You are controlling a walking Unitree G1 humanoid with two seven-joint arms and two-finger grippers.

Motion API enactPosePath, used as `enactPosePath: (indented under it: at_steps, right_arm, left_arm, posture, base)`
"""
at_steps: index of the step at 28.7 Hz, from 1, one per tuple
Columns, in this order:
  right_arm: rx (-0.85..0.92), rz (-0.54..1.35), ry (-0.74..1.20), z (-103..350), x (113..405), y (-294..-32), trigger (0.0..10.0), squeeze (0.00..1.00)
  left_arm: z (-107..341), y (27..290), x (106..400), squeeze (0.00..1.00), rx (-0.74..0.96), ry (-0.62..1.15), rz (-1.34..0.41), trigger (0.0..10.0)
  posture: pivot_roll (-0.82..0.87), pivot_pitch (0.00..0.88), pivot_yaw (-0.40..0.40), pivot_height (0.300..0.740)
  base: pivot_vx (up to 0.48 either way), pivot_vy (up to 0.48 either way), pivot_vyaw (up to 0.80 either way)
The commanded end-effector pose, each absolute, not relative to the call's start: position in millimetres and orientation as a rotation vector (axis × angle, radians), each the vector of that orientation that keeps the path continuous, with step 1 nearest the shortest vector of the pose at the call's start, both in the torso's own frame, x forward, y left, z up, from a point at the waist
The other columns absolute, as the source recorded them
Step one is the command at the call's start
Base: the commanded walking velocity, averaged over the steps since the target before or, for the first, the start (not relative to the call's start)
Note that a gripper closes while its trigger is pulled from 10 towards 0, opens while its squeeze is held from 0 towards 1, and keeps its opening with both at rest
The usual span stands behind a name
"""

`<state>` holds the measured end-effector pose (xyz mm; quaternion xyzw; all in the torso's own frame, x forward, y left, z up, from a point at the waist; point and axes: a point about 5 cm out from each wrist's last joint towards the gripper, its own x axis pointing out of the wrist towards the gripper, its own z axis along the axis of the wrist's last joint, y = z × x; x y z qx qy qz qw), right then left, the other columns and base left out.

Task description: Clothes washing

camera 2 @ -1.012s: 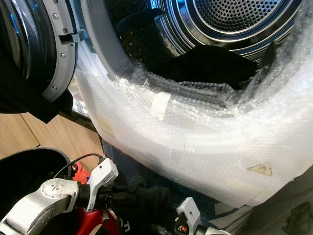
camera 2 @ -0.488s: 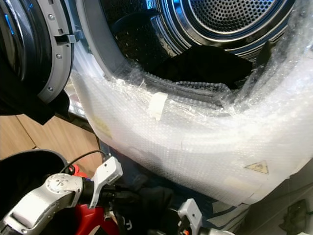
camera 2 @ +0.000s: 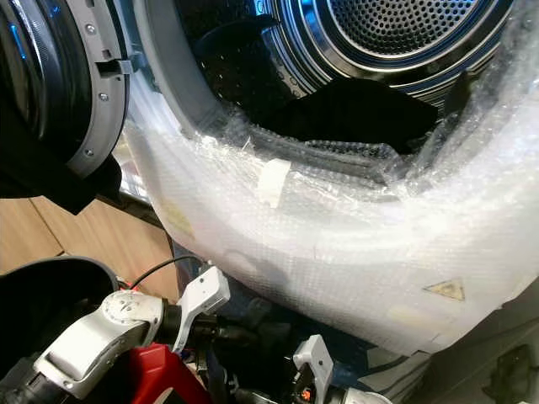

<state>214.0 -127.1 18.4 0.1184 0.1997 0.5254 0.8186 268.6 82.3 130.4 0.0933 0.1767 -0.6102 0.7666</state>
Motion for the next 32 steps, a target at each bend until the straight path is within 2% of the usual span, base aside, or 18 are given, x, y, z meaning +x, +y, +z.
enactPosePath:
  at_steps: [1,13,32]
  right_arm:
    - [0.25,1.157,0.405,24.4,216.9,-118.5,10.0,0.0]
    - [0.211,1.004,0.392,19.1,241.2,-95.5,10.0,0.0]
    - [0.283,0.703,0.396,5.4,261.9,-92.7,10.0,0.0]
  left_arm:
    - [138.5,75.8,271.9,0.0,0.209,0.335,-1.341,0.0]
    - [135.0,79.2,265.9,0.0,0.185,0.345,-1.329,0.0]
    - [148.9,77.8,266.8,0.0,0.192,0.306,-1.338,0.0]
  posture:
    - [0.01,0.01,0.004,0.74]
    - [0.01,0.002,0.01,0.74]
    - [0.03,0.0,0.03,0.74]
  base:
    - [0.0,0.0,0.0]
    - [0.0,0.0,0.0]
    - [0.0,0.0,0.0]
